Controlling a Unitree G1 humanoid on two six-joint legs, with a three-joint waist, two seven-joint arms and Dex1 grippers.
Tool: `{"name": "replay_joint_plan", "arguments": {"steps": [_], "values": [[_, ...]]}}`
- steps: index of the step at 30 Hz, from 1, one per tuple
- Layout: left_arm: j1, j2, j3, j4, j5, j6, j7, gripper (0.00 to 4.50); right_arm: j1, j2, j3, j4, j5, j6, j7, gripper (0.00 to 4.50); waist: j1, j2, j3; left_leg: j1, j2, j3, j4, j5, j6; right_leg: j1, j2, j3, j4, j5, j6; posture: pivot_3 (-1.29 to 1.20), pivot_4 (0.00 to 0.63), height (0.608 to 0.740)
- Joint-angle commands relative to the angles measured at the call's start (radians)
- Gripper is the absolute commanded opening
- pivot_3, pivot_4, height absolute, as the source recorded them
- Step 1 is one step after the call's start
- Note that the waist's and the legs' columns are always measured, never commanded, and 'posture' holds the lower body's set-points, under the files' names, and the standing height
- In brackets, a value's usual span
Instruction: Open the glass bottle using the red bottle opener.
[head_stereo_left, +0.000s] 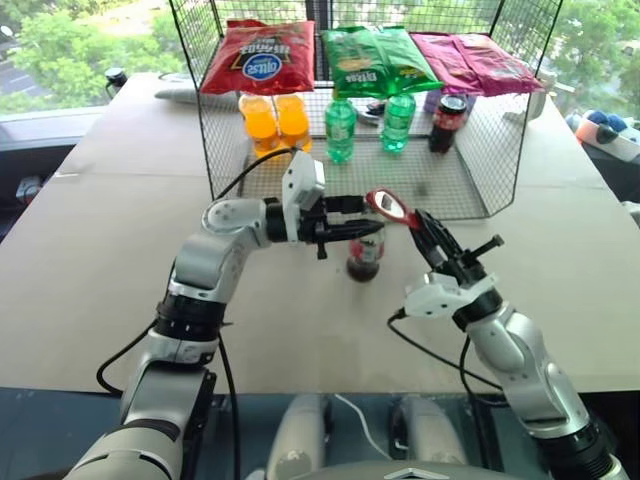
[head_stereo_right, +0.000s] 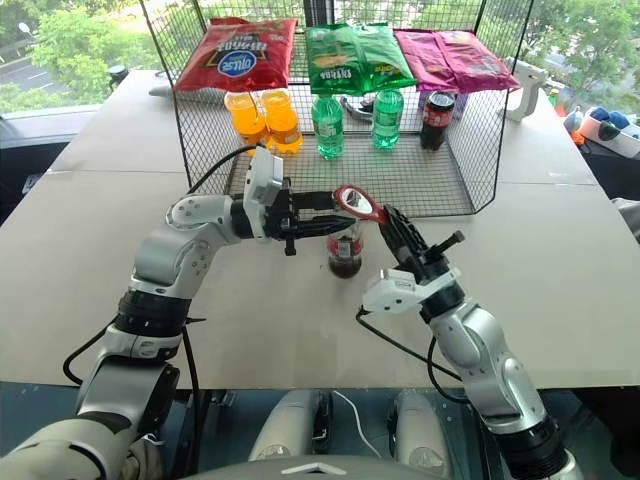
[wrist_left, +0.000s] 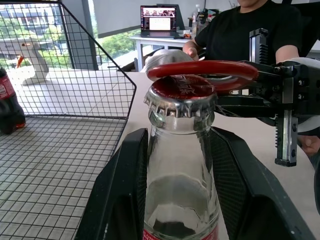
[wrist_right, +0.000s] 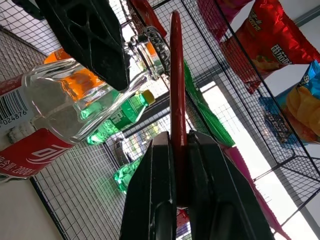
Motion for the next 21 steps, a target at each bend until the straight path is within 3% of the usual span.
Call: {"name": "replay_joint_plan", "arguments": {"steps": [1, 21], "values": [[-0.019, 0.001, 0.011, -0.039, -0.01, 0.002, 0.003, 1.51, 0.002, 0.003, 0.018, 0.014, -0.018, -0.035, -0.016, 0.0, 0.0, 0.0, 0.0, 0.0, 0.0, 0.0, 0.0, 0.0, 0.0, 0.0, 0.0, 0.0, 0.0, 0.0, 0.0, 0.0, 0.15, 0.74], [-0.028, -0.002, 0.007, -0.04, -0.007, 0.014, -0.003, 1.51, -0.045, 0.072, 0.082, 0.168, -0.088, -0.082, -0.137, 0.0, -0.001, 0.0, 0.0, 0.001, 0.0, 0.0, 0.0, 0.0, 0.0, 0.001, 0.0, 0.0, 0.0, 0.0, 0.0, 0.0, 0.15, 0.74]]}}
